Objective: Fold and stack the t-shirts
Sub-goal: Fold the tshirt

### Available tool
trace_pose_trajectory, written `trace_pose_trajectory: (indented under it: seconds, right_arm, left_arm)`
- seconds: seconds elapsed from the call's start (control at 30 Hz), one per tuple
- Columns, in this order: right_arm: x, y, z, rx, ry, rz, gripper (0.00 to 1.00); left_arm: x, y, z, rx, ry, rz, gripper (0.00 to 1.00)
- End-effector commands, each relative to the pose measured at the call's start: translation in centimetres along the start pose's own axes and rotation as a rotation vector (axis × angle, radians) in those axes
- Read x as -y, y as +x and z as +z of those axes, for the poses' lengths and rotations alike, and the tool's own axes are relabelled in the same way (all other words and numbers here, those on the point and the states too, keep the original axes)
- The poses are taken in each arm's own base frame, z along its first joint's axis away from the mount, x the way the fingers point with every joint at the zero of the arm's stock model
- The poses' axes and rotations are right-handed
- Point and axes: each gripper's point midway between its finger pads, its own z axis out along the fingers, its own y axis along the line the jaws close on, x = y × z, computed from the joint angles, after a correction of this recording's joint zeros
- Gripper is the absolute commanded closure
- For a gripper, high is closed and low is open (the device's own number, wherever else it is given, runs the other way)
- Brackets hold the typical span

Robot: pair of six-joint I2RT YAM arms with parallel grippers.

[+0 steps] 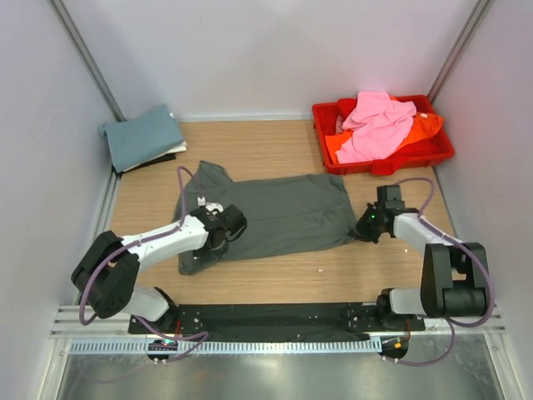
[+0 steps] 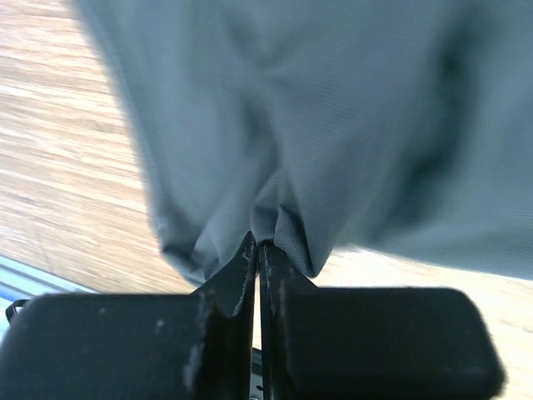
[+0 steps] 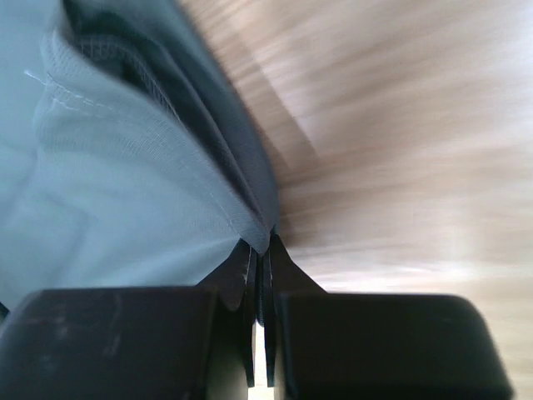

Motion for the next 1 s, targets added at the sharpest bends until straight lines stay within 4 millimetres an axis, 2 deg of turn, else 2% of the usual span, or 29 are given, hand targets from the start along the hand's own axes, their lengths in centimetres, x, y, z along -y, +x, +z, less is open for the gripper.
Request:
trace_pose_trajectory:
  seconds: [0.0, 0.2, 0.33, 0.43, 0.57, 0.7, 0.77, 0.8, 0.83, 0.87, 0.9, 0.93, 0.97]
  right_arm:
    - [3.9, -2.4, -2.2, 0.103, 0.089, 0.108, 0.99]
    - [5.3, -2.8, -3.0, 0.161, 0.104, 0.202, 0.99]
    - [5.6, -2.7, -3.0, 0.156, 0.109, 0.21, 0.99]
    - [6.1, -2.8, -3.3, 0.157, 0.127, 0.226, 0.99]
    - [6.9, -3.3, -4.2, 0.209, 0.141, 0.271, 0.99]
    - [7.4, -3.6, -4.6, 0.234, 0.151, 0.29, 0.99]
    - [7.2, -3.4, -4.4, 0.217, 0.134, 0.29, 0.98]
    - [7.2, -3.2, -4.1, 0.203, 0.134, 0.288, 0.93]
    - [7.0, -3.1, -4.0, 0.193, 0.12, 0.285, 0.84]
    - [6.8, -3.0, -3.9, 0.182, 0.108, 0.282, 0.8]
    - [6.7, -2.9, -3.8, 0.177, 0.103, 0.282, 0.75]
    - [6.6, -2.9, -3.8, 0.175, 0.096, 0.279, 0.61]
    - [6.4, -2.8, -3.8, 0.173, 0.088, 0.278, 0.53]
  left_arm:
    - [-0.2, -2.1, -1.9, 0.057, 0.064, -0.041, 1.0]
    - [-1.4, -3.2, -2.1, 0.044, 0.061, -0.03, 1.0]
    - [-2.5, -4.2, -1.0, -0.009, 0.047, -0.042, 1.0]
    - [-2.5, -3.9, -0.5, -0.036, 0.043, -0.045, 1.0]
    - [-3.6, -4.1, 0.2, -0.041, -0.002, -0.066, 1.0]
    - [-4.4, -4.6, 2.4, -0.153, 0.052, -0.132, 1.0]
    - [-4.3, -5.0, 2.8, -0.164, 0.063, -0.118, 0.99]
    - [-4.0, -5.2, 3.0, -0.174, 0.067, -0.11, 0.94]
    - [-3.1, -5.0, 2.9, -0.197, 0.113, -0.108, 0.88]
    - [-2.5, -4.9, 2.9, -0.207, 0.142, -0.099, 0.72]
    - [-2.0, -4.8, 2.8, -0.208, 0.159, -0.095, 0.64]
    - [-2.0, -4.9, 2.6, -0.203, 0.161, -0.094, 0.58]
    - [-2.1, -5.0, 2.3, -0.187, 0.152, -0.095, 0.52]
